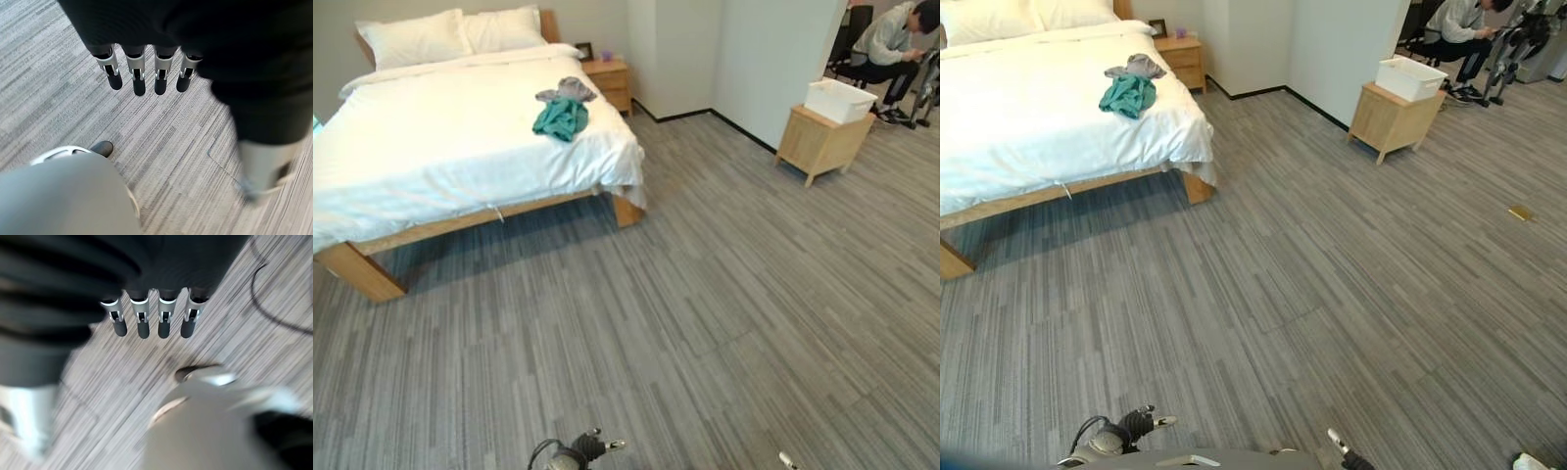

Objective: Pick up bed clothes into laundry basket.

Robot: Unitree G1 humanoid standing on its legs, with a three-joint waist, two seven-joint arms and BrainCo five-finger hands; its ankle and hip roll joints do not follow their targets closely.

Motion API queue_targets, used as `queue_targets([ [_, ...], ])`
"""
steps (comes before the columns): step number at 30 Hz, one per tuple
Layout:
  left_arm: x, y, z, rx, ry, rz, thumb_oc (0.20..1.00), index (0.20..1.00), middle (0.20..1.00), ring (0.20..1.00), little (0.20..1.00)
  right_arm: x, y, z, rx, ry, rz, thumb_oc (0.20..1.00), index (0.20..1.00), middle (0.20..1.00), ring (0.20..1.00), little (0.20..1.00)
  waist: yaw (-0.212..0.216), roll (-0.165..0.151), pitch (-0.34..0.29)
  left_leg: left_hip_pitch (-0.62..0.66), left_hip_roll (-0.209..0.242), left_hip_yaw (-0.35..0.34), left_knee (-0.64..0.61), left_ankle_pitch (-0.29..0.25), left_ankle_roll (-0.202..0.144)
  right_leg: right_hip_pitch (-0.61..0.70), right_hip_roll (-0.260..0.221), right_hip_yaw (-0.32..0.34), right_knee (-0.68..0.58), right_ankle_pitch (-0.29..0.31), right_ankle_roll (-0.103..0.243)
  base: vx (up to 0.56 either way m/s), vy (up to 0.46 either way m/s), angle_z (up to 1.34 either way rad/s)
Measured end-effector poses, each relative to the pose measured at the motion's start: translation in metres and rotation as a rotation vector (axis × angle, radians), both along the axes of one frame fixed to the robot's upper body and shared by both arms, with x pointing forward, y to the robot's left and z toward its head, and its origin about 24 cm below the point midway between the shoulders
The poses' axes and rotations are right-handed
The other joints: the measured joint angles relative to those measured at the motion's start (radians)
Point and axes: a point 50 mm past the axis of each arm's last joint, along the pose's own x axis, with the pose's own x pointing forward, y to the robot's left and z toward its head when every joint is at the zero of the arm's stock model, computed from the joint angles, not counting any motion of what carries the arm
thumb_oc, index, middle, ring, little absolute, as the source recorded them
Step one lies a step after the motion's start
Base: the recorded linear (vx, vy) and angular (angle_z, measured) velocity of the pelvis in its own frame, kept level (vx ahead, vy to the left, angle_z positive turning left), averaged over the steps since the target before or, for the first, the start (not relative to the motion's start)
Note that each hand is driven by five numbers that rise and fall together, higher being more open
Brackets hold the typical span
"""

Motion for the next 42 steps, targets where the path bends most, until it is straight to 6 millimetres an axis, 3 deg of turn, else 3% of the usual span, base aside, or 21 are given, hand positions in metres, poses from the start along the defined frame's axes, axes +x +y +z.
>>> queue_targets([
  [5, 0.004, -0.014, -0.001, -0.037, -0.012, -0.006, 1.000, 1.000, 1.000, 1.000, 1.000, -0.004, -0.007, 0.001, -0.012, 0.009, -0.034, 1.000, 1.000, 1.000, 1.000, 1.000, -0.002, 0.037, 0.014, 0.014, 0.001, -0.024, 0.000, 0.000, 0.000, 0.035, 0.005, -0.008, -0.035, 0.003, 0.000, 0.01, -0.002, 0.03],
  [12, 0.003, -0.021, -0.002, -0.061, -0.002, 0.019, 1.000, 1.000, 1.000, 1.000, 1.000, 0.006, -0.018, 0.005, -0.043, -0.012, -0.031, 1.000, 1.000, 1.000, 1.000, 1.000, -0.005, 0.050, 0.014, 0.020, 0.006, -0.031, 0.000, 0.000, -0.001, 0.050, 0.012, -0.013, -0.047, 0.001, -0.002, 0.01, -0.002, 0.03],
  [15, 0.010, -0.024, 0.000, -0.054, 0.000, -0.016, 1.000, 1.000, 1.000, 1.000, 1.000, 0.020, -0.029, 0.010, -0.067, -0.050, -0.052, 1.000, 1.000, 1.000, 1.000, 1.000, -0.027, 0.059, 0.009, 0.024, 0.006, -0.026, 0.000, -0.002, -0.003, 0.049, 0.013, -0.007, -0.046, 0.001, -0.002, 0.01, 0.003, -0.05],
  [16, 0.024, -0.027, 0.004, -0.060, -0.041, -0.033, 1.000, 1.000, 1.000, 1.000, 1.000, 0.024, -0.035, 0.012, -0.079, -0.065, -0.061, 1.000, 1.000, 1.000, 1.000, 1.000, -0.029, 0.060, 0.008, 0.024, 0.007, -0.025, 0.000, -0.004, -0.006, 0.048, 0.014, -0.006, -0.045, 0.001, -0.002, -0.02, -0.002, -0.04],
  [17, 0.046, -0.030, 0.015, -0.089, -0.137, -0.033, 1.000, 1.000, 1.000, 1.000, 1.000, 0.035, -0.042, 0.017, -0.100, -0.112, -0.052, 1.000, 1.000, 1.000, 1.000, 1.000, -0.029, 0.059, 0.012, 0.024, 0.008, -0.025, 0.000, -0.004, -0.006, 0.047, 0.015, -0.006, -0.042, 0.001, -0.002, -0.02, -0.005, -0.04],
  [19, 0.072, -0.032, 0.031, -0.108, -0.247, -0.061, 1.000, 1.000, 1.000, 1.000, 1.000, 0.054, -0.049, 0.024, -0.130, -0.187, -0.033, 1.000, 1.000, 1.000, 1.000, 1.000, -0.030, 0.060, 0.012, 0.026, 0.009, -0.024, 0.000, -0.005, -0.007, 0.046, 0.015, -0.005, -0.040, 0.001, -0.002, -0.01, -0.004, -0.03],
  [20, 0.099, -0.033, 0.052, -0.122, -0.379, -0.102, 1.000, 1.000, 1.000, 1.000, 1.000, 0.079, -0.055, 0.037, -0.160, -0.297, 0.006, 1.000, 1.000, 1.000, 1.000, 1.000, -0.032, 0.061, 0.014, 0.026, 0.010, -0.023, 0.000, -0.008, -0.011, 0.044, 0.017, -0.004, -0.038, 0.002, 0.000, -0.04, -0.011, -0.07],
  [22, 0.132, -0.029, 0.094, -0.139, -0.606, -0.117, 1.000, 1.000, 1.000, 1.000, 1.000, 0.123, -0.047, 0.073, -0.198, -0.581, 0.138, 1.000, 1.000, 1.000, 1.000, 1.000, -0.040, 0.057, 0.024, 0.029, 0.013, -0.017, -0.007, -0.004, -0.008, 0.037, 0.021, 0.005, -0.033, 0.005, -0.002, -0.03, -0.005, -0.14],
  [25, 0.148, -0.021, 0.143, -0.235, -0.855, -0.011, 1.000, 1.000, 1.000, 1.000, 1.000, 0.153, -0.029, 0.134, -0.228, -0.922, 0.253, 1.000, 1.000, 1.000, 1.000, 1.000, -0.049, 0.058, 0.024, 0.038, 0.011, -0.015, -0.011, -0.004, -0.008, 0.046, 0.025, 0.014, -0.046, 0.014, -0.005, 0.00, 0.002, -0.10],
  [26, 0.149, -0.019, 0.147, -0.261, -0.876, 0.020, 1.000, 1.000, 1.000, 1.000, 1.000, 0.156, -0.028, 0.138, -0.233, -0.947, 0.254, 1.000, 1.000, 1.000, 1.000, 1.000, -0.052, 0.046, 0.028, 0.043, 0.011, -0.015, -0.014, -0.004, -0.008, 0.051, 0.027, 0.016, -0.049, 0.016, -0.004, 0.01, 0.005, -0.06],
  [29, 0.144, -0.018, 0.156, -0.342, -0.914, 0.079, 1.000, 1.000, 1.000, 1.000, 1.000, 0.162, -0.025, 0.146, -0.261, -0.976, 0.301, 1.000, 1.000, 1.000, 1.000, 1.000, -0.053, 0.049, 0.029, 0.047, 0.012, -0.014, -0.026, -0.004, -0.008, 0.051, 0.028, 0.015, -0.055, 0.014, -0.002, 0.00, 0.000, 0.00],
  [34, 0.126, -0.015, 0.145, -0.413, -0.881, 0.213, 1.000, 1.000, 1.000, 1.000, 1.000, 0.160, -0.007, 0.161, -0.238, -1.060, 0.352, 1.000, 1.000, 1.000, 1.000, 1.000, -0.051, 0.047, 0.031, 0.048, 0.011, -0.013, -0.036, -0.004, -0.008, 0.058, 0.030, 0.015, -0.082, 0.022, 0.000, 0.00, 0.000, 0.00],
  [38, 0.118, -0.016, 0.132, -0.425, -0.828, 0.268, 1.000, 1.000, 1.000, 1.000, 1.000, 0.159, -0.002, 0.149, -0.199, -1.022, 0.369, 1.000, 1.000, 1.000, 1.000, 1.000, -0.047, 0.037, 0.039, 0.064, 0.010, -0.018, -0.041, -0.004, -0.007, 0.088, 0.032, 0.013, -0.115, 0.035, -0.004, 0.00, 0.000, 0.00],
  [42, 0.112, -0.012, 0.133, -0.443, -0.848, 0.356, 1.000, 1.000, 1.000, 1.000, 1.000, 0.160, 0.000, 0.151, -0.165, -1.059, 0.299, 1.000, 1.000, 1.000, 1.000, 1.000, -0.043, 0.040, 0.061, 0.059, 0.008, -0.018, -0.046, -0.004, -0.007, 0.083, 0.033, 0.016, -0.121, 0.040, 0.001, 0.02, 0.031, -0.02],
])
